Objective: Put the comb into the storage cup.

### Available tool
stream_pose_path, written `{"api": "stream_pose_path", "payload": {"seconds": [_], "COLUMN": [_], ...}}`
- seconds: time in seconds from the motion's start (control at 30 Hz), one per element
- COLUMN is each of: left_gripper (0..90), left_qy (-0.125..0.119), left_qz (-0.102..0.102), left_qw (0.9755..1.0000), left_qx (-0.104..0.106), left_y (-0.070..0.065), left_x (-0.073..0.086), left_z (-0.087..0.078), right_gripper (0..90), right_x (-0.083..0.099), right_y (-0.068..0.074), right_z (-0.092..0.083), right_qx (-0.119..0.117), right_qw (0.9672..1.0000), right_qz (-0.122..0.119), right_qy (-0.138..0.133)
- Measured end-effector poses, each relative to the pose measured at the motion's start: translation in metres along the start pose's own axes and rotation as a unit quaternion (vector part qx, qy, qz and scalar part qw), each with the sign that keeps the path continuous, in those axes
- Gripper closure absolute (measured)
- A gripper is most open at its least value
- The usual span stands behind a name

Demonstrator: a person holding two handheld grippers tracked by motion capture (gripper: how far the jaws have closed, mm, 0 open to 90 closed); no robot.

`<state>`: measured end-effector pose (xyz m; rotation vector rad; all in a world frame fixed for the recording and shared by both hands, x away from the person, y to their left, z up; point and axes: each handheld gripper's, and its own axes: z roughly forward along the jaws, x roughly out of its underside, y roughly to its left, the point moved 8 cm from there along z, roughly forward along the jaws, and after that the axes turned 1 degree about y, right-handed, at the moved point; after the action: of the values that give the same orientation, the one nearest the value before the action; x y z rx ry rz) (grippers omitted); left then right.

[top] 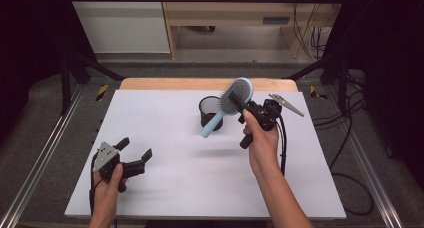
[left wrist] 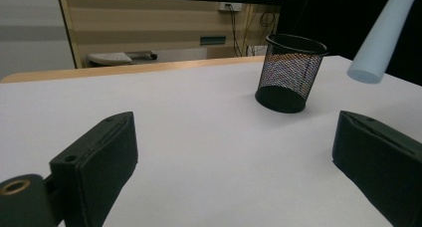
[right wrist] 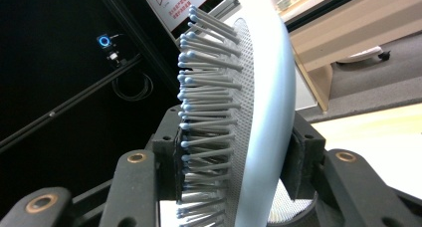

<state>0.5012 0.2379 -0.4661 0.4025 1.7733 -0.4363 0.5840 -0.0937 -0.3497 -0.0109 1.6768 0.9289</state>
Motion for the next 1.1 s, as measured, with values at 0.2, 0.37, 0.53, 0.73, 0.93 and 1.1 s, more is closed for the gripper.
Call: {"api": "stream_pose_path", "payload": {"seconds": [0.2,0.37,0.53,0.73,0.93,1.1], "left_gripper": [4.1,4.0,4.0,4.0,4.0,4.0], "left_qy": [0.001,-0.001,0.002,0.001,0.004,0.005], "left_qz": [-0.006,-0.012,-0.011,-0.011,-0.010,-0.009], "left_qw": [1.0000,0.9999,0.9999,0.9999,0.9999,0.9998], "left_qx": [0.002,0.000,0.007,0.008,0.014,0.016], "left_y": [0.001,0.001,-0.003,-0.003,-0.007,-0.008], "left_x": [0.001,0.001,0.001,0.001,0.002,0.002], "left_z": [0.001,0.002,0.003,0.004,0.006,0.007], "right_gripper": [52.3,52.3,52.4,52.4,52.4,52.4], "right_x": [-0.009,-0.017,-0.025,-0.029,-0.029,-0.031], "right_y": [0.006,0.004,-0.001,-0.007,-0.008,-0.008], "right_z": [0.014,0.027,0.038,0.043,0.045,0.045], "right_qx": [0.004,0.008,0.017,0.024,0.018,0.018], "right_qw": [1.0000,0.9999,0.9996,0.9991,0.9990,0.9987], "right_qz": [-0.003,0.010,0.020,0.028,0.028,0.031], "right_qy": [0.004,-0.001,-0.012,-0.023,-0.029,-0.035]}}
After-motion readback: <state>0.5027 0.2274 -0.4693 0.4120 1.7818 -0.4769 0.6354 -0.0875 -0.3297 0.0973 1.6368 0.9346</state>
